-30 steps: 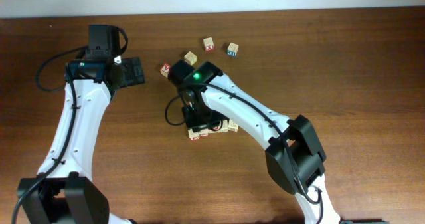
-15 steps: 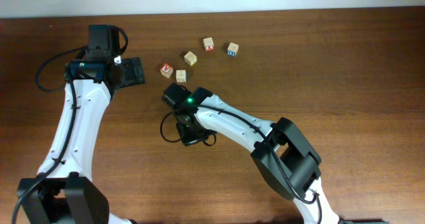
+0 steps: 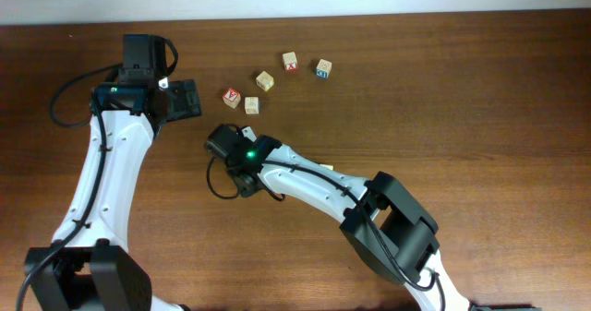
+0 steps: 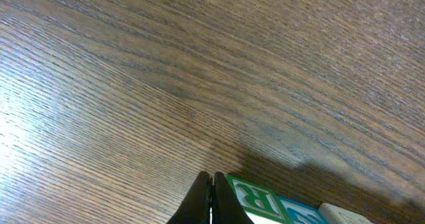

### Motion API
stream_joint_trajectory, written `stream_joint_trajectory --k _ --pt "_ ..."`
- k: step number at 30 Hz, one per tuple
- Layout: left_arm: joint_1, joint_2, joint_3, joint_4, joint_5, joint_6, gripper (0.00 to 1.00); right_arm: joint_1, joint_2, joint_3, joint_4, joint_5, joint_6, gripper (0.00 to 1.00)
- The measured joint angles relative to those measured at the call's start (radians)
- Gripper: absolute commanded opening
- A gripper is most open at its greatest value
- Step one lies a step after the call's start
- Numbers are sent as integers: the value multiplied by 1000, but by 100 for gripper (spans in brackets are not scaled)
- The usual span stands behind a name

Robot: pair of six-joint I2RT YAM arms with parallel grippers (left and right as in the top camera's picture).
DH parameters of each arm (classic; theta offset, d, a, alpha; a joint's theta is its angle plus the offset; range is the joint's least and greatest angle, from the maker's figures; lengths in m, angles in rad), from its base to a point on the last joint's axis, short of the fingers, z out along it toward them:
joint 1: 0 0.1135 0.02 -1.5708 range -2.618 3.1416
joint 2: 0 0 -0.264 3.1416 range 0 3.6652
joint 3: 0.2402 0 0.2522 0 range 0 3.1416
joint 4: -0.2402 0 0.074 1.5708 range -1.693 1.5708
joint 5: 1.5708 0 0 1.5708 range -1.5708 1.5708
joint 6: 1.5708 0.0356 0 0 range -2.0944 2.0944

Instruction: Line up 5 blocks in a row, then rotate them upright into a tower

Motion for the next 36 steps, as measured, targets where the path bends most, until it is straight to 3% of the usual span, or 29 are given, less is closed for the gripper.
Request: stream_joint_trajectory --k 5,7,10,12,15,19,21,28,29,30,31,32,33,36 --pt "0 0 0 0 0 0 99 -76 0 9 -69 -14 2 4" --pt "0 0 0 0 0 0 99 -95 -11 132 -170 -43 -6 5" --pt "0 0 0 -2 0 0 99 -167 -77 158 -333 -258 -117 4" --pt "0 0 0 0 0 0 99 -141 -80 45 -431 -351 -100 4" --pt "0 0 0 0 0 0 99 -159 -82 -1 -417 -336 -61 4" --pt "1 0 0 1 0 0 99 -185 -66 -14 -43 -321 -201 4" --pt "0 0 0 -1 0 0 99 -183 8 -14 -40 -270 -206 4" --pt "0 0 0 0 0 0 99 -184 16 -8 -186 -291 -281 4" --pt "0 0 0 -1 0 0 99 -192 -2 61 -224 -293 -282 4" --pt "0 0 0 0 0 0 99 -220 -55 128 -299 -302 -260 4" --pt "0 0 0 0 0 0 99 -354 -229 180 -497 -304 -119 4" --pt "0 0 0 0 0 0 99 -393 -248 186 -501 -301 -76 4" --pt "0 0 0 2 0 0 99 -393 -245 98 -588 -304 8 4" --pt "0 0 0 0 0 0 99 -358 -224 -158 -520 -313 161 4"
